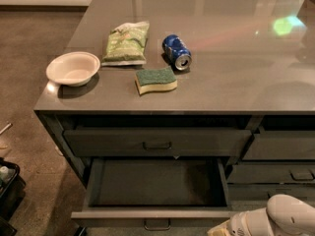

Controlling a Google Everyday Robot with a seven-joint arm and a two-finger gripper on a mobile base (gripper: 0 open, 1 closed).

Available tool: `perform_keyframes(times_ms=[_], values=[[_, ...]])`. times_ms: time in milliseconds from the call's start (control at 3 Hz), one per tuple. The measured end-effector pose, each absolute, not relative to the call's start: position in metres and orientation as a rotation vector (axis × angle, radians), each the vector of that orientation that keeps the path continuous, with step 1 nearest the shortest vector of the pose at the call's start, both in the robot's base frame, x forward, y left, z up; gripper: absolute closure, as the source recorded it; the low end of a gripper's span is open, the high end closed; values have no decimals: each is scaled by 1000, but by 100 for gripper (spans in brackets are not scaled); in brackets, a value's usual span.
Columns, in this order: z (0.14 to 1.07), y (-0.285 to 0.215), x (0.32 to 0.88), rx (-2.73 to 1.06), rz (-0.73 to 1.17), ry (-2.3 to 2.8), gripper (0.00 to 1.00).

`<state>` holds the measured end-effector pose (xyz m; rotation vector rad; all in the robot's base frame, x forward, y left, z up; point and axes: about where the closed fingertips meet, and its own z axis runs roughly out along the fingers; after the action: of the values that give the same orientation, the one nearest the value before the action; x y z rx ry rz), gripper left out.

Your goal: Close middle drawer

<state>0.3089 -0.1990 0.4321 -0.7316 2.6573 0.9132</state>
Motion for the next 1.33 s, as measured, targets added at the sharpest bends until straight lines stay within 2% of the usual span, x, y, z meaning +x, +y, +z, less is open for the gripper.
perform_keyframes(times_ms=[667,1000,1333], values=[[424,-199,326,-644,898,2643,100],[429,-196,353,-612,775,2583,100],[429,-196,352,-610,770,2581,100]])
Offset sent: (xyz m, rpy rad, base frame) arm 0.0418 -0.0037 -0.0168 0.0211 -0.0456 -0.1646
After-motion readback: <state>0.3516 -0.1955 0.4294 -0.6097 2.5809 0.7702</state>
